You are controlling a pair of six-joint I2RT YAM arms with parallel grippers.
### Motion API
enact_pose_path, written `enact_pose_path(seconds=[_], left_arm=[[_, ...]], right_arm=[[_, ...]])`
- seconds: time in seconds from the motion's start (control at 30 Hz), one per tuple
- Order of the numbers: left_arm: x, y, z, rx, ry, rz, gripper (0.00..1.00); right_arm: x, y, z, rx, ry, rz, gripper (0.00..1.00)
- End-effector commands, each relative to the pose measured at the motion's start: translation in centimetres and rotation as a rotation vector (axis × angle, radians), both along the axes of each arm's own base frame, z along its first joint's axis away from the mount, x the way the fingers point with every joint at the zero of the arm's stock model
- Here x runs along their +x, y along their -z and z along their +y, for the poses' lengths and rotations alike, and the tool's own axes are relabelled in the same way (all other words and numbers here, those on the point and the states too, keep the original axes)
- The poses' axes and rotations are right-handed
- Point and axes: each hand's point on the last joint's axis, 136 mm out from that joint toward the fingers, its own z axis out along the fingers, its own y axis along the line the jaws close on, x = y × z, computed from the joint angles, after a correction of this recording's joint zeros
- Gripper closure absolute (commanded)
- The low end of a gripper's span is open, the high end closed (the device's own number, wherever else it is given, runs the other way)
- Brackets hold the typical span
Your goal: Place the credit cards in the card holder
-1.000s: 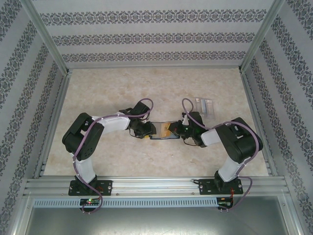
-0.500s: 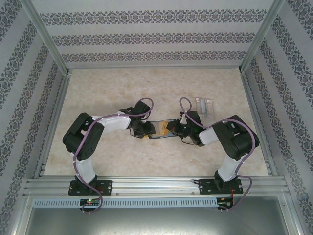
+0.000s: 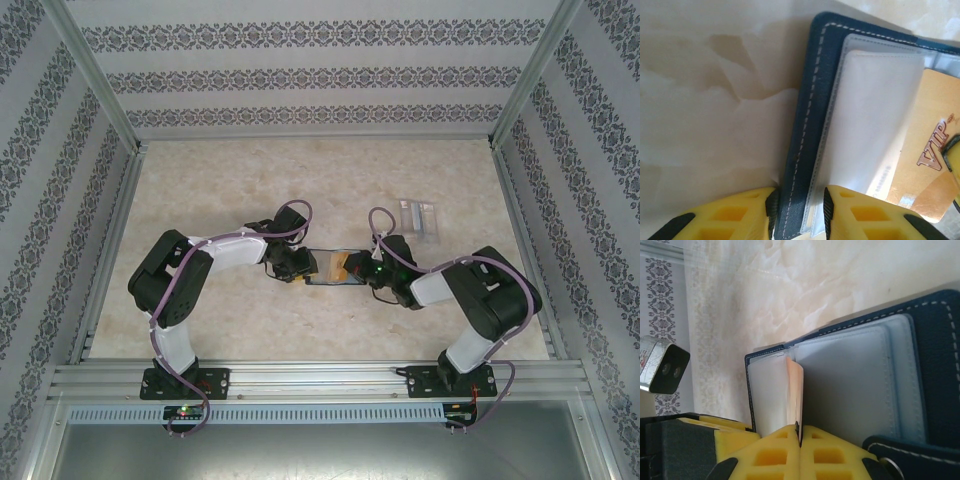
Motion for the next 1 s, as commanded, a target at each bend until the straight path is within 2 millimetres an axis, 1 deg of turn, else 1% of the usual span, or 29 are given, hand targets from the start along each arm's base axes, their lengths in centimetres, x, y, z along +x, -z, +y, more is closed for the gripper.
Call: enact_pose_path(seconds=[0.0,0.1,0.23,0.27,0.33,0.4,0.7,0.83,0.97], left_arm=[[-1.1,4.0,4.6,0.183,-0.079,0.082,0.65],[-1.2,4.1,4.6,0.180,-0.080,0.085,0.65],[-1.2,4.3,4.4,0.173,-0.077,0.093,0.65],[-1.3,4.4,4.4,0.173,-0.075,0.096,0.67],[-1.3,4.4,4.2,0.165,-0.072,0.097,0.76],[-1.3,4.4,4.2,0.162,-0.071,0.097,0.80],[-1.4,4.4,5.1,0.216,-0.063,0.101,0.80],[-1.3,4.1,6.1,0.249,-0.068,0.098,0.80],[-1.3,3.8,7.1,0.283,-0.060,0.094,0.80]], right_arm=[[-0.6,0.8,-1.4,-0.067,0.049,0.010,1.00],[-0.7,0.7,-1.0,-0.065,0.021,0.017,1.00],[-0.9,1.2,0.5,-0.011,-0.028,0.051,1.00],[-0.9,1.3,0.7,0.001,-0.032,0.056,1.00],[-1.0,1.8,1.0,0.019,-0.032,0.073,1.00],[-0.8,1.4,1.5,0.047,-0.048,0.059,1.00],[-0.8,0.6,2.4,0.073,-0.098,0.031,1.00],[-0.8,0.1,2.6,0.086,-0.138,0.007,1.00],[-0.6,-1.0,4.1,0.126,-0.245,-0.032,1.00]])
